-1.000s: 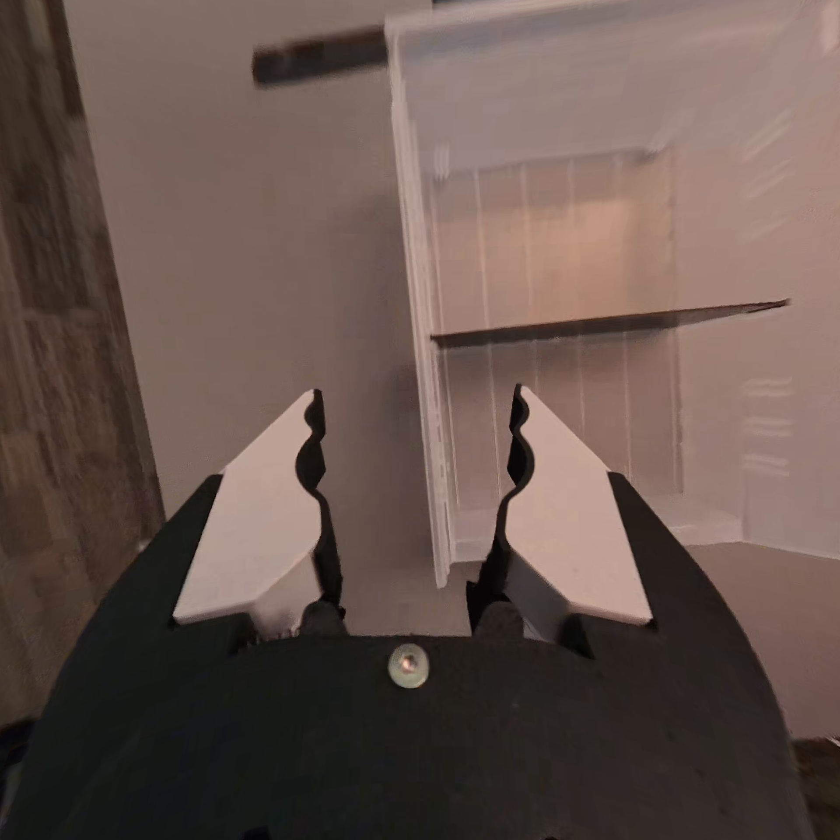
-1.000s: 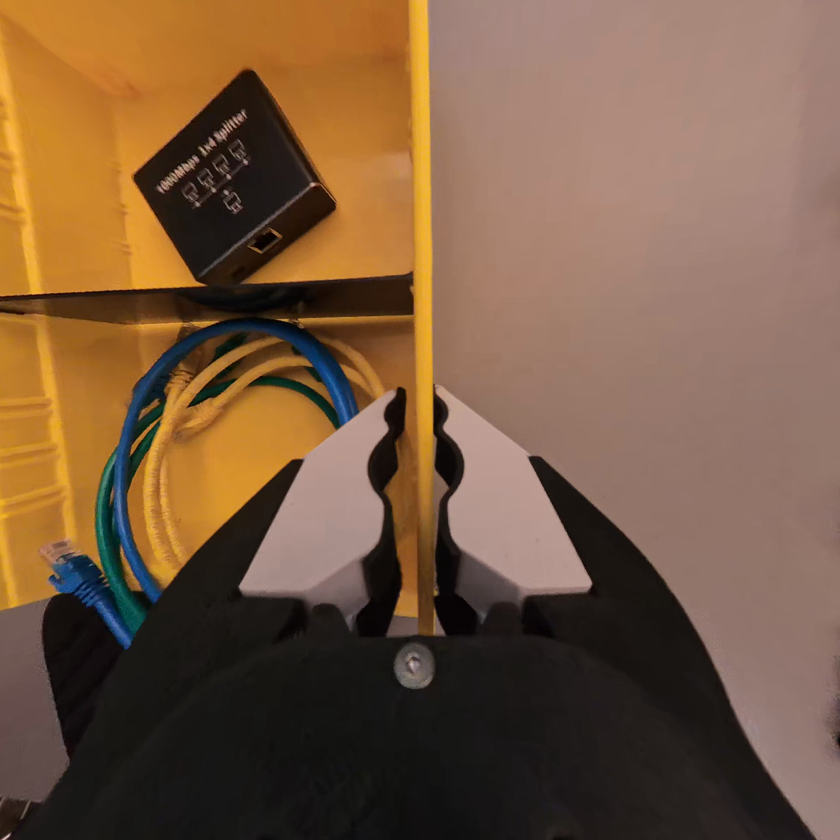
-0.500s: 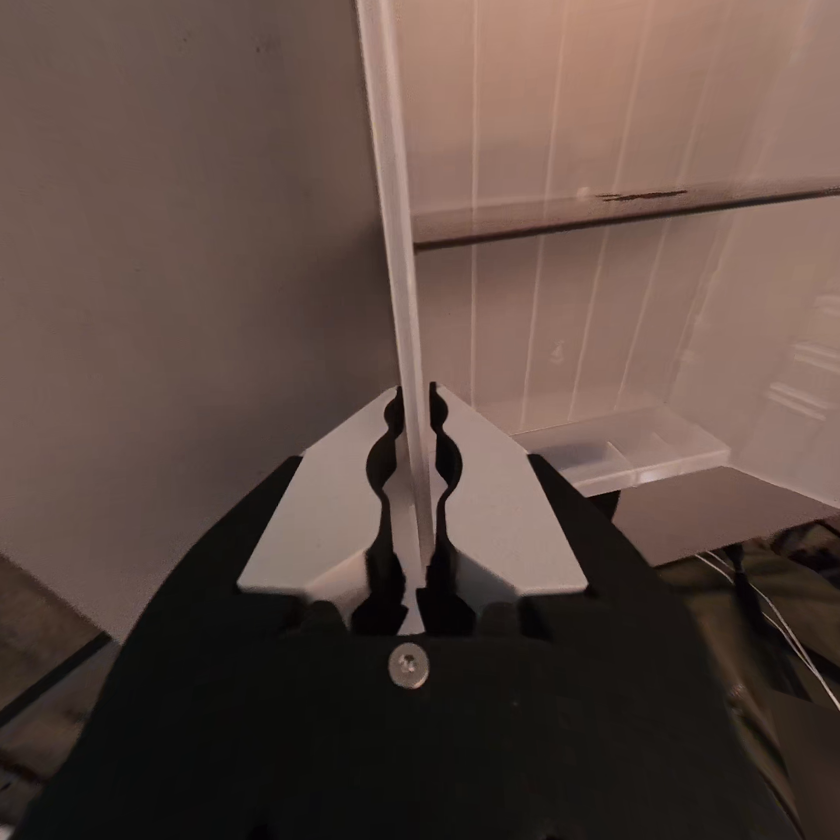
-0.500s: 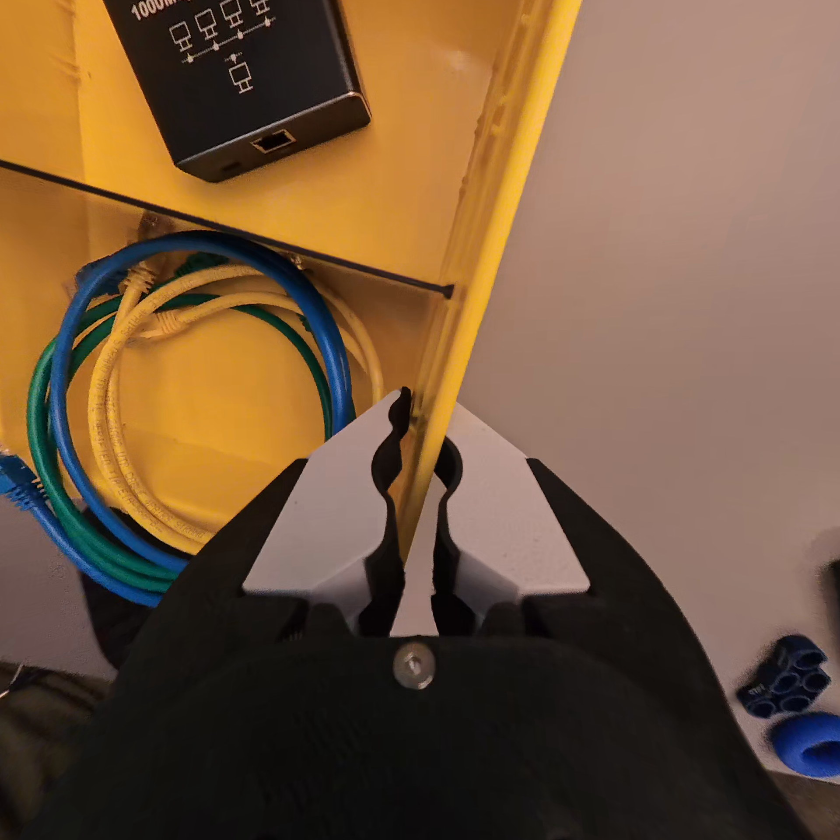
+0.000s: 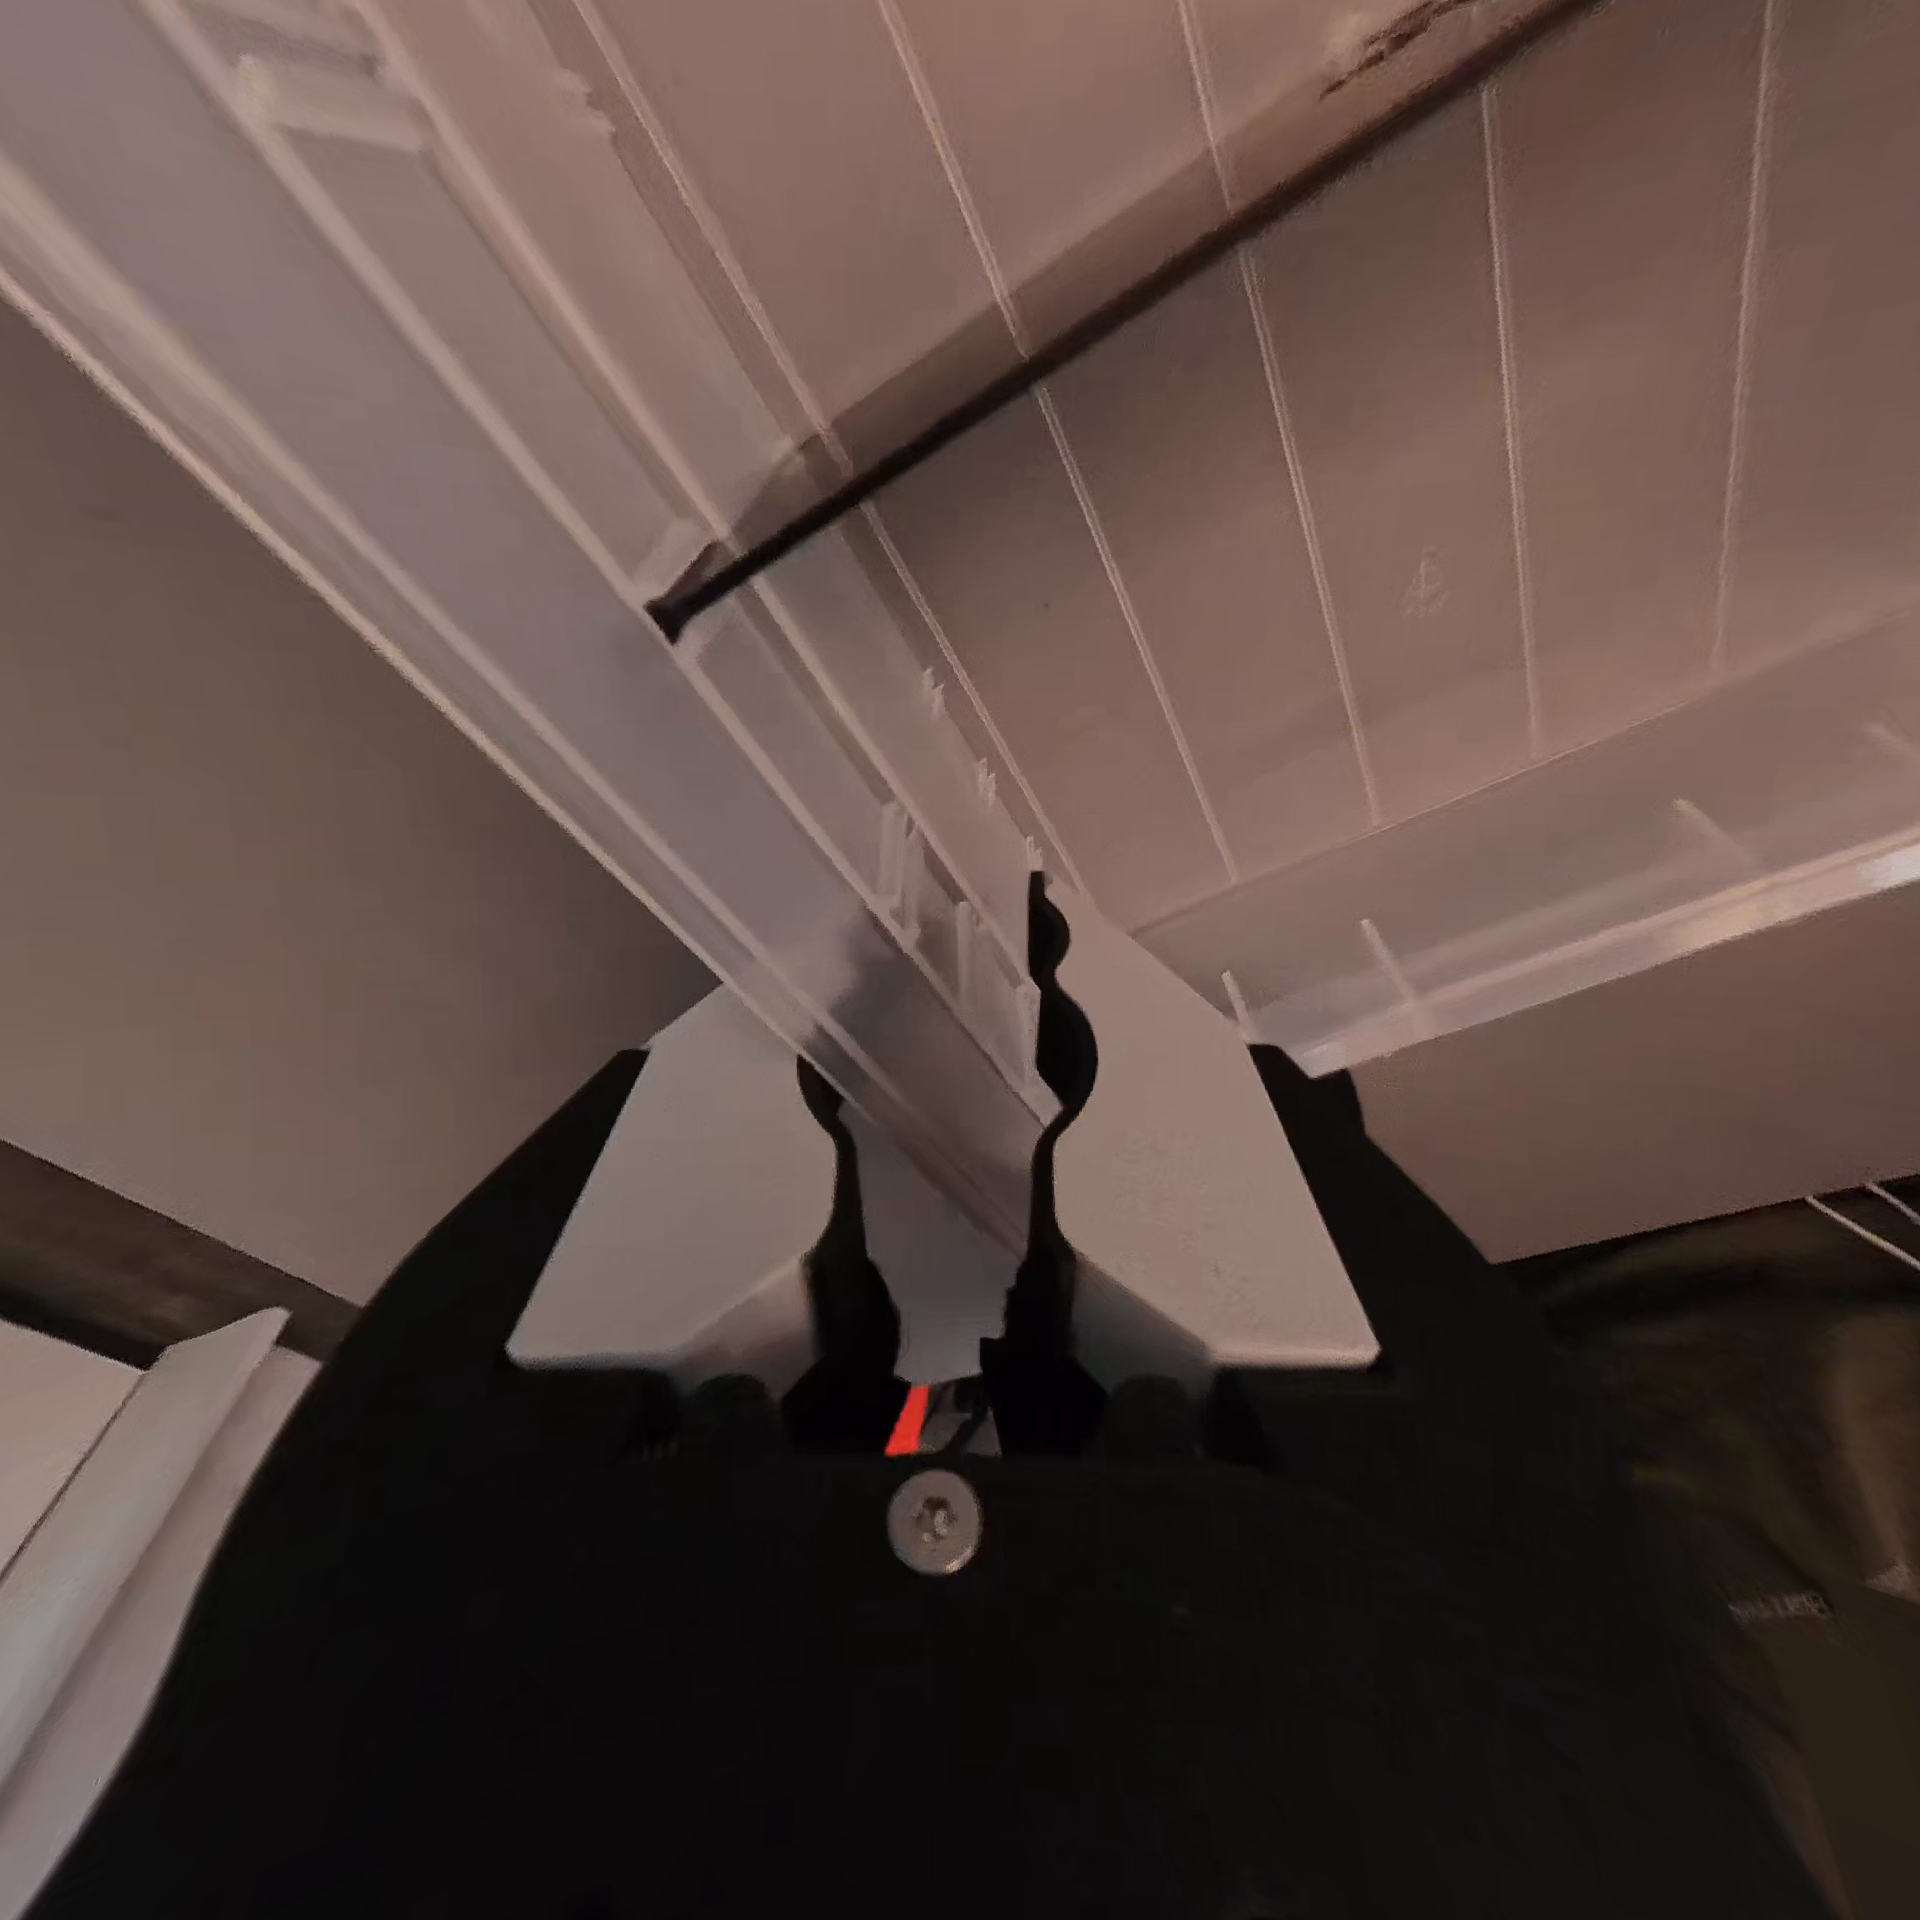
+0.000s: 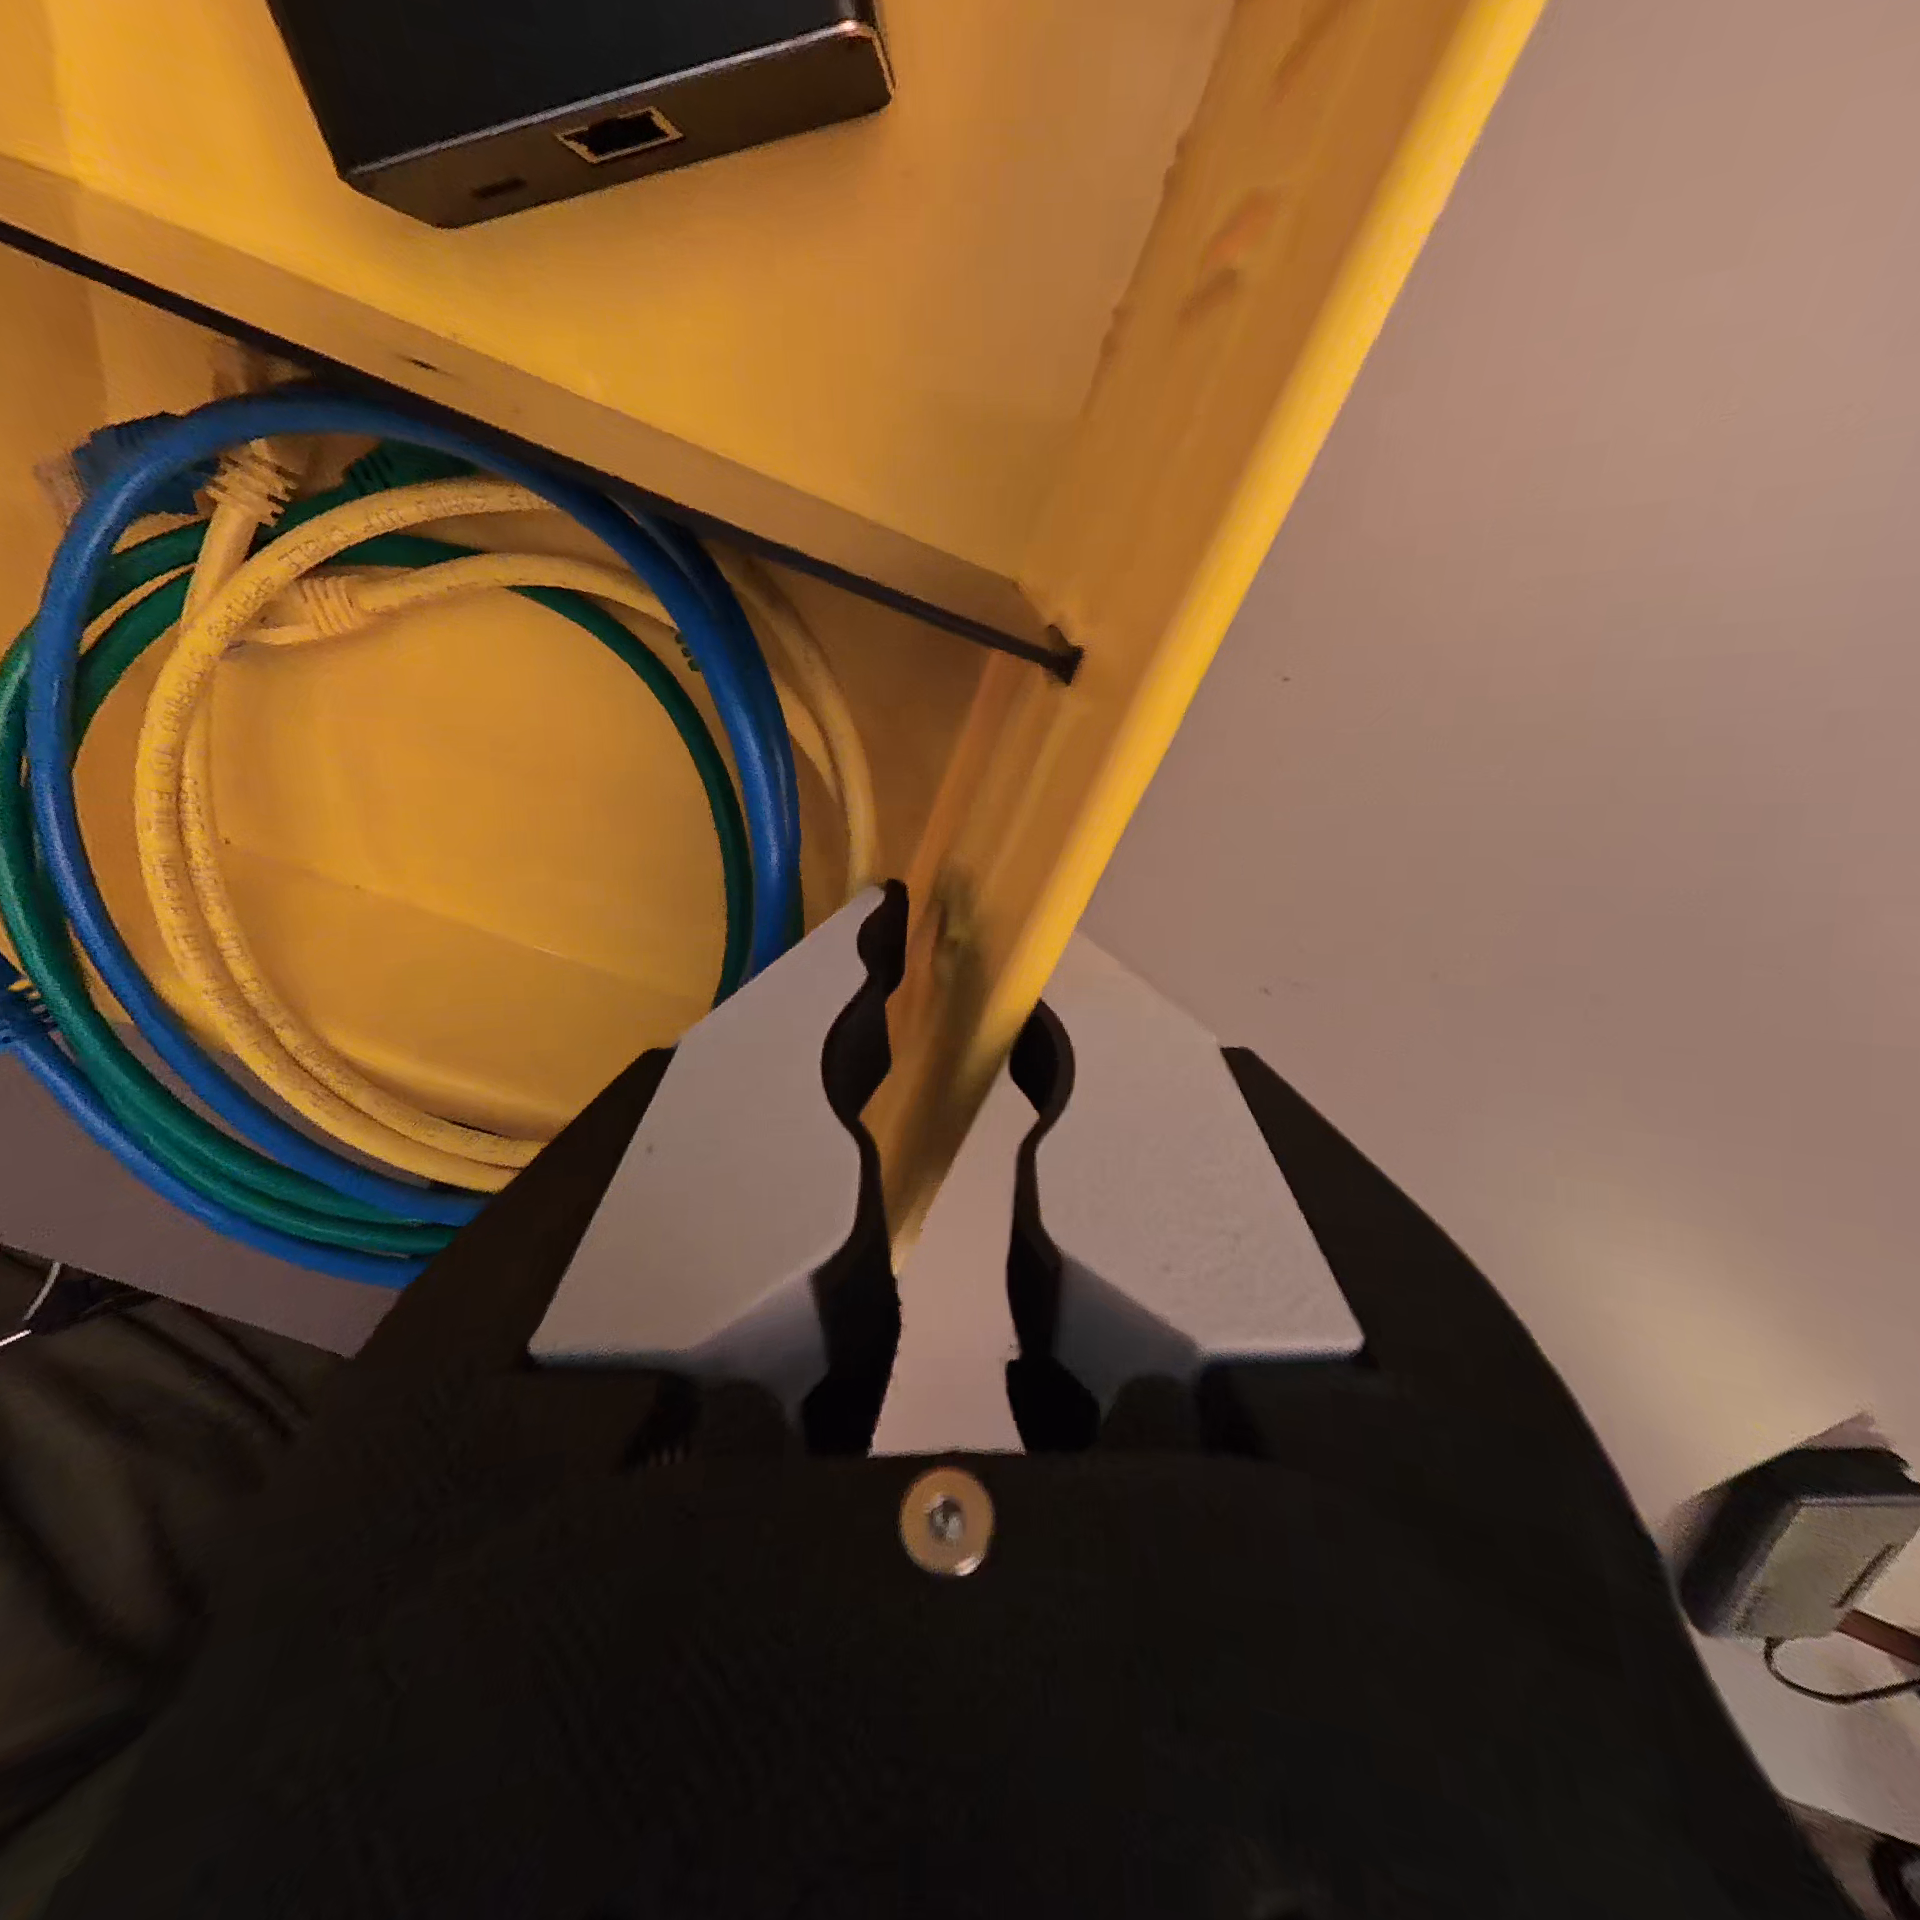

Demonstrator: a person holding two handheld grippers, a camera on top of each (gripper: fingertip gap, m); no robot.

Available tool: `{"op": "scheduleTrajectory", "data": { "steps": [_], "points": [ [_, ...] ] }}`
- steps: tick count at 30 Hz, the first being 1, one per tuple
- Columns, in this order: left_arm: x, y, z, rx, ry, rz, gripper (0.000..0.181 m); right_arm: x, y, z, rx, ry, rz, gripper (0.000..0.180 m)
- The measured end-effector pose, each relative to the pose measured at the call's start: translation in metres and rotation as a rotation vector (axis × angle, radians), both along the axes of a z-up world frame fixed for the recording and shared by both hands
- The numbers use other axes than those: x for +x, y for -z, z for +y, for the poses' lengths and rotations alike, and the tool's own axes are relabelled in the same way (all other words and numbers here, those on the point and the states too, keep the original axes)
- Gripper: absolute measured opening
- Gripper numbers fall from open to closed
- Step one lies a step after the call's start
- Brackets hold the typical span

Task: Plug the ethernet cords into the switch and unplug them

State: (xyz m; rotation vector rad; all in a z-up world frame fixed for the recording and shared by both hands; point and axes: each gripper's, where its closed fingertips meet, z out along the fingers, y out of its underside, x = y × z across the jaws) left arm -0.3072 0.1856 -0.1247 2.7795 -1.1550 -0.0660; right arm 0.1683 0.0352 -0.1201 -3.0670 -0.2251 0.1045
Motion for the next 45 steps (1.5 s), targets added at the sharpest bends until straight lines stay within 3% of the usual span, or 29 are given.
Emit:
{"op": "scheduleTrajectory", "data": {
  "steps": [5,8,10,12,13,15,17,20,24,28,37,39,45],
  "points": [
    [0.008,-0.012,-0.017,-0.024,0.052,-0.076,0.031,0.017,-0.038,0.005,0.175,0.07,-0.071,0.03],
    [0.007,-0.036,-0.014,0.058,0.028,-0.171,0.029,0.012,-0.095,0.02,0.45,0.108,-0.111,0.032],
    [0.006,-0.054,-0.01,0.138,0.015,-0.239,0.028,-0.038,-0.152,0.043,0.754,0.01,-0.011,0.034],
    [0.005,-0.07,-0.007,0.211,0.012,-0.289,0.028,-0.128,-0.204,0.053,1.028,-0.179,0.269,0.036],
    [0.006,-0.076,-0.006,0.239,0.017,-0.309,0.027,-0.176,-0.213,0.049,1.057,-0.291,0.42,0.038],
    [0.009,-0.084,-0.005,0.275,0.039,-0.337,0.027,-0.249,-0.194,0.048,0.913,-0.434,0.595,0.044],
    [0.014,-0.087,-0.005,0.292,0.068,-0.347,0.026,-0.278,-0.144,0.075,0.705,-0.438,0.508,0.053],
    [0.017,-0.087,-0.009,0.292,0.105,-0.336,0.028,-0.283,-0.072,0.104,0.381,-0.386,0.345,0.066],
    [0.022,-0.091,-0.013,0.312,0.143,-0.34,0.028,-0.275,-0.026,0.118,0.203,-0.339,0.194,0.063],
    [0.028,-0.098,-0.014,0.34,0.172,-0.357,0.027,-0.286,-0.008,0.123,0.081,-0.249,0.236,0.061],
    [0.039,-0.121,-0.01,0.461,0.191,-0.413,0.021,-0.28,0.014,0.131,-0.109,-0.034,0.206,0.017],
    [0.048,-0.146,-0.006,0.557,0.17,-0.505,0.021,-0.278,0.013,0.137,-0.102,0.018,0.234,0.004],
    [0.057,-0.272,-0.017,1.02,0.12,-0.991,0.032,-0.289,-0.002,0.121,-0.154,-0.144,0.18,0.004]
  ]
}}
